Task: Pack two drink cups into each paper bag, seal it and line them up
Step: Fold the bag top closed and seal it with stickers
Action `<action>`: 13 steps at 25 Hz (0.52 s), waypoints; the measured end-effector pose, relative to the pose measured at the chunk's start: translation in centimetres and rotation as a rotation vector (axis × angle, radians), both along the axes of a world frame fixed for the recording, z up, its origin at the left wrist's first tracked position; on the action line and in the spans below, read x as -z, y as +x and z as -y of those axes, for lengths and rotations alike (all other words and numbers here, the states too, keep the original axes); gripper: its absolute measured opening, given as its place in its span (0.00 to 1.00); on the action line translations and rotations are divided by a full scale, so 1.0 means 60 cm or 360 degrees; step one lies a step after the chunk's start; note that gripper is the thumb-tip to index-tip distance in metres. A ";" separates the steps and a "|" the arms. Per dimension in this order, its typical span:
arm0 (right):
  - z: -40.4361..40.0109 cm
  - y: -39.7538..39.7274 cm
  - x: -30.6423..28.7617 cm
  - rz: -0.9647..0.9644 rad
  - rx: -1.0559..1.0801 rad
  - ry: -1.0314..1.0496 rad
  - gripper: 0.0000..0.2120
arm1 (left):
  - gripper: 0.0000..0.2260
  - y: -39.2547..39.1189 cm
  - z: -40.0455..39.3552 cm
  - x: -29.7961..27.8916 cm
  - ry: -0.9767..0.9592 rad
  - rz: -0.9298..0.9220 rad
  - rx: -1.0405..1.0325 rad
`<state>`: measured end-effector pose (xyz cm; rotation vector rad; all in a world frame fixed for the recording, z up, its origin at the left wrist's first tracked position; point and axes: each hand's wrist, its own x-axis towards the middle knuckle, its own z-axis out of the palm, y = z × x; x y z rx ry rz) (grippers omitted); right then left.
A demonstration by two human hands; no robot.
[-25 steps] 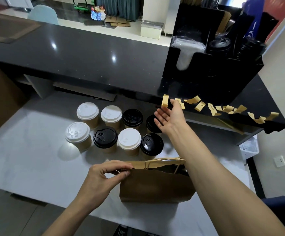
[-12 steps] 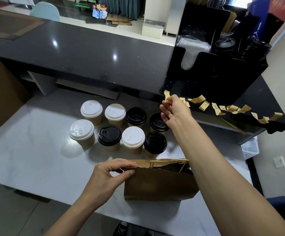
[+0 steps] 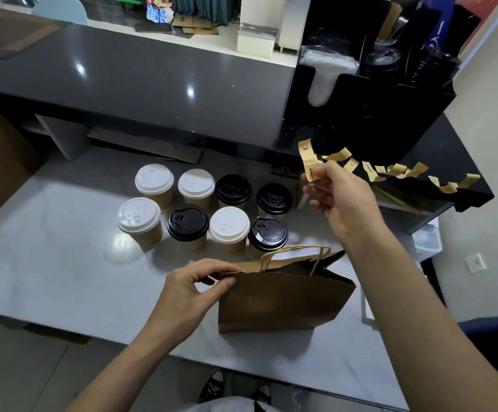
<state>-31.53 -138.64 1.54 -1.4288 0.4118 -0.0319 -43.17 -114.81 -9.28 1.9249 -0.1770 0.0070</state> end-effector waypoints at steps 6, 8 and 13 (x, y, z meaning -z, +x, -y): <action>0.060 -0.089 -0.005 0.0158 0.0096 -0.0303 0.13 | 0.11 -0.001 0.006 -0.004 0.0081 0.0026 -0.0025; 0.076 -0.117 0.004 0.0175 0.0123 -0.0383 0.10 | 0.11 -0.001 0.007 -0.006 0.0099 0.0032 -0.0040; 0.111 -0.199 0.031 0.0147 0.0195 -0.0399 0.04 | 0.10 -0.005 0.010 -0.010 0.0123 0.0047 -0.0052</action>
